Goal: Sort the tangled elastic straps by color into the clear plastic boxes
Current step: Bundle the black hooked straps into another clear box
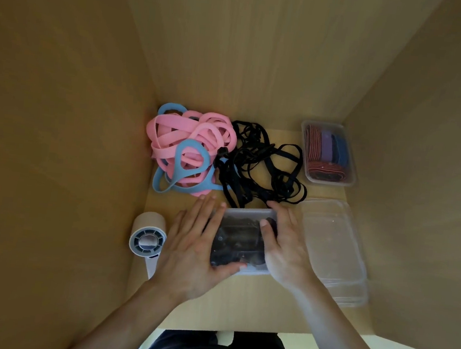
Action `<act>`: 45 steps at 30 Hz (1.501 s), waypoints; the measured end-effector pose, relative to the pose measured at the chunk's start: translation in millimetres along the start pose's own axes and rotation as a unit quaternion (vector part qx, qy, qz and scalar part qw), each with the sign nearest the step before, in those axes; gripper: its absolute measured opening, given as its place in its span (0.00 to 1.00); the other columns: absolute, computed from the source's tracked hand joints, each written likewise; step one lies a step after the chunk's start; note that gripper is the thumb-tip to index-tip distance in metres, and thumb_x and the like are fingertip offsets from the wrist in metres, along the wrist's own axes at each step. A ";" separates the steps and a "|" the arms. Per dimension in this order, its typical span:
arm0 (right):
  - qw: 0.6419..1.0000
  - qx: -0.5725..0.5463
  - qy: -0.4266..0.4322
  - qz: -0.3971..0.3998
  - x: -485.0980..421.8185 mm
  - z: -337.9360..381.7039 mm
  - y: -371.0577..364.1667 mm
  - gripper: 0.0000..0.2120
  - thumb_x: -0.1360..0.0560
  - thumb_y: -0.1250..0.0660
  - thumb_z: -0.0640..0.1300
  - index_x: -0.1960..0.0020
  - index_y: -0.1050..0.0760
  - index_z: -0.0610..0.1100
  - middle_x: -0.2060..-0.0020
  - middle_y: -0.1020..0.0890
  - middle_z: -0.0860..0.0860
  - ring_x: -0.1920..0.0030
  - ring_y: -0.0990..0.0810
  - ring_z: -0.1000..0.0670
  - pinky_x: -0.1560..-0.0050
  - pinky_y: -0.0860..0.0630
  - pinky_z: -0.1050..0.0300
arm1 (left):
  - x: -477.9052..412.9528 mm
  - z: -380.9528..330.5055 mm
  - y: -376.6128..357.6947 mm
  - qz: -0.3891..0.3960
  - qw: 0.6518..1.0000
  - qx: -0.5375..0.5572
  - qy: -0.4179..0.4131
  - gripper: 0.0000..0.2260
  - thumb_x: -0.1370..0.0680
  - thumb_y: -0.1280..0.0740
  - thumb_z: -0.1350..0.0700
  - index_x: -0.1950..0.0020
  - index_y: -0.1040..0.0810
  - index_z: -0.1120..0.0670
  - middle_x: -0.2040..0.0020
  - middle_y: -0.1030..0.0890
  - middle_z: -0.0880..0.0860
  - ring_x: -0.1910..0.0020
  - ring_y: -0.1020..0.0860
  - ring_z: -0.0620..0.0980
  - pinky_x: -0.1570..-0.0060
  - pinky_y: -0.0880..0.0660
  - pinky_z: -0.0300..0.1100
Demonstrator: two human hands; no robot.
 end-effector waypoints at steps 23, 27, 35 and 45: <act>0.994 -0.097 -0.043 -0.020 3.3 -14.4 2.5 0.21 0.16 0.43 0.46 0.23 0.36 0.51 0.34 0.31 0.59 0.32 0.32 0.58 0.31 0.38 0.62 | -7.2 -25.4 2.4 0.001 1.000 -0.006 -0.002 0.59 0.40 0.38 0.18 0.19 0.43 0.54 0.22 0.39 0.50 0.21 0.45 0.54 0.23 0.42 0.53; 0.994 -0.101 -0.033 0.022 -1.2 -17.7 6.6 0.22 0.16 0.42 0.48 0.22 0.37 0.50 0.32 0.33 0.61 0.31 0.36 0.61 0.28 0.40 0.62 | -8.9 -21.4 0.0 0.041 0.999 -0.001 -0.010 0.64 0.43 0.42 0.14 0.17 0.54 0.49 0.19 0.49 0.45 0.20 0.53 0.52 0.21 0.49 0.51; 0.969 -0.233 -0.072 -0.038 8.0 -42.4 36.5 0.16 0.19 0.38 0.34 0.37 0.22 0.50 0.42 0.22 0.58 0.41 0.20 0.54 0.37 0.22 0.47 | -14.5 -27.4 4.2 0.019 0.995 0.093 -0.032 0.61 0.44 0.30 0.21 0.19 0.50 0.43 0.23 0.41 0.42 0.23 0.46 0.43 0.25 0.50 0.37; 0.979 -0.189 -0.018 -0.074 11.6 -27.4 54.7 0.20 0.19 0.39 0.33 0.32 0.23 0.50 0.43 0.25 0.62 0.42 0.24 0.60 0.38 0.26 0.63 | -19.8 -38.5 20.1 -0.042 0.986 0.152 -0.056 0.58 0.44 0.23 0.27 0.21 0.40 0.46 0.27 0.35 0.41 0.26 0.38 0.43 0.26 0.36 0.46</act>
Point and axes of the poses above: each hand's wrist, its own x-axis away from the middle knuckle, its own y-axis out of the back of the hand, z = x × y, the point moved 6 cm from there along -x, towards the middle knuckle
